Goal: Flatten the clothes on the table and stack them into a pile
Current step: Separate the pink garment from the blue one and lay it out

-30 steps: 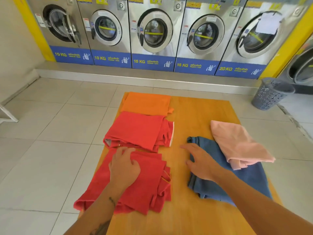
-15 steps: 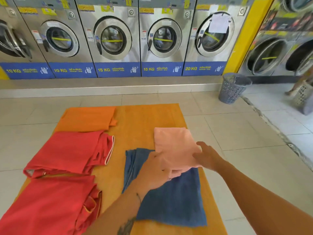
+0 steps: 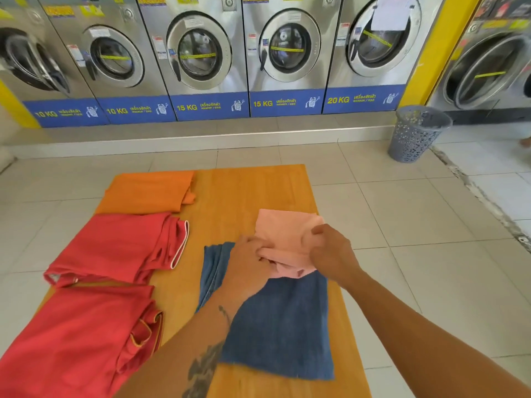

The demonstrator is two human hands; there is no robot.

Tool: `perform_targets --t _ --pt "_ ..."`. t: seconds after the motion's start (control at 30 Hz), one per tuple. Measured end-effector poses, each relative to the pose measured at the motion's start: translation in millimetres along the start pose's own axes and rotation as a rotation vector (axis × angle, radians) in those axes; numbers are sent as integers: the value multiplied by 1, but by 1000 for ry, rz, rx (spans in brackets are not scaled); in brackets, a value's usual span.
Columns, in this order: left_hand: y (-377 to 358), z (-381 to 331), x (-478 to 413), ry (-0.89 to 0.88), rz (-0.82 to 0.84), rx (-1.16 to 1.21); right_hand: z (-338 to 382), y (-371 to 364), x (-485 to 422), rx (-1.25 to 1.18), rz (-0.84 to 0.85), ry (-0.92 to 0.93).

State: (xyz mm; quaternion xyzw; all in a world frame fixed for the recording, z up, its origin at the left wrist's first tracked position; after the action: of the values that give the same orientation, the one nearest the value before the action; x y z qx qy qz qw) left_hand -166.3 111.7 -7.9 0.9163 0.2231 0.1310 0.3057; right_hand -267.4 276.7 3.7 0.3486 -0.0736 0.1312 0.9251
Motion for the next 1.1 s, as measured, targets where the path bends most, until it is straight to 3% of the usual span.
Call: perform_targets --t 0.13,0.23,0.3,0.4,0.47,0.63,0.83,0.97,1.1 --pt "61 37 -2 -6 68 -95 19 -26 44 -104 194 -48" --pt "97 75 9 85 97 -130 18 -54 77 -23 707 -124" --pt "105 89 21 201 54 14 23 -60 76 150 839 -38" --pt "91 94 33 347 11 329 29 -57 25 343 408 182" --pt "75 90 37 382 -27 438 29 -58 -14 398 255 268" --pt "59 89 34 478 -296 606 18 -74 -79 566 356 218" --pt "39 66 45 387 -394 846 10 -82 -105 186 481 36" --pt "24 57 50 297 -337 651 13 -78 -105 163 534 -2" --pt "20 62 42 244 -304 428 23 -70 -88 166 455 140"
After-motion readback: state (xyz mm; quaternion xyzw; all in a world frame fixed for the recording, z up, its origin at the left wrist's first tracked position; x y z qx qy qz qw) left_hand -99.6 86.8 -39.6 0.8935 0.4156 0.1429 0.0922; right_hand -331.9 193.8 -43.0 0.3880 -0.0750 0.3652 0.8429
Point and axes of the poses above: each hand's wrist, its own x-axis away from the middle knuckle, its own y-axis out of the back of the hand, z = x × y, the point moved 2 cm from there along -x, towards the middle knuckle, and after that the axes turned 6 degrees about -z, right-handed, at the moved point
